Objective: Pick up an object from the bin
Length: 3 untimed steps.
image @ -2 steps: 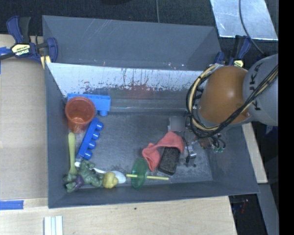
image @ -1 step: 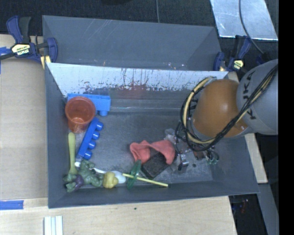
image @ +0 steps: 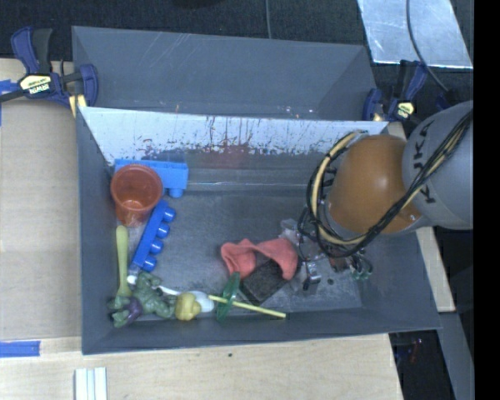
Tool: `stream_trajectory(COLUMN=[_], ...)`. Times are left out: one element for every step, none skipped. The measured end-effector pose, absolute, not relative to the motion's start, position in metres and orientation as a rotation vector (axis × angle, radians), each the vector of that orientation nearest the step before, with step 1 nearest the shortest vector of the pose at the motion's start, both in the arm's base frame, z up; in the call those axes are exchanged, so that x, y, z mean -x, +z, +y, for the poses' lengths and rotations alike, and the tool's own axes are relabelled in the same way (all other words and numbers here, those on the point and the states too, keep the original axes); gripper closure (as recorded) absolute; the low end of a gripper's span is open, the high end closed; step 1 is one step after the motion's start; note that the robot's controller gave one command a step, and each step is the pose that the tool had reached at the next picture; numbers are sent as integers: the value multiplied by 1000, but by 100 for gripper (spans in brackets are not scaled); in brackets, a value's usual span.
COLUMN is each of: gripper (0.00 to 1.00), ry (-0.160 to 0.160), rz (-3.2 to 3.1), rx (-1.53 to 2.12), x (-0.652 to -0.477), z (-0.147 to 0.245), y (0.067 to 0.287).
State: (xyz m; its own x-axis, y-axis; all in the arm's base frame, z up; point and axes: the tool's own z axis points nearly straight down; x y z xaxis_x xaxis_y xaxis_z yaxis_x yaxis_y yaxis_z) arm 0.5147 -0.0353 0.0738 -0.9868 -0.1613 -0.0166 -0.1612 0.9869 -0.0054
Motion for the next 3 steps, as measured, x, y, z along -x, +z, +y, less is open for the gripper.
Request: stream_trajectory(gripper=[100, 100, 100], ry=[-3, -4, -7], rz=[3128, 3120, 3086], rx=[255, 192, 497], x=[-517, -529, -548], z=[-33, -23, 11], y=[127, 180, 132])
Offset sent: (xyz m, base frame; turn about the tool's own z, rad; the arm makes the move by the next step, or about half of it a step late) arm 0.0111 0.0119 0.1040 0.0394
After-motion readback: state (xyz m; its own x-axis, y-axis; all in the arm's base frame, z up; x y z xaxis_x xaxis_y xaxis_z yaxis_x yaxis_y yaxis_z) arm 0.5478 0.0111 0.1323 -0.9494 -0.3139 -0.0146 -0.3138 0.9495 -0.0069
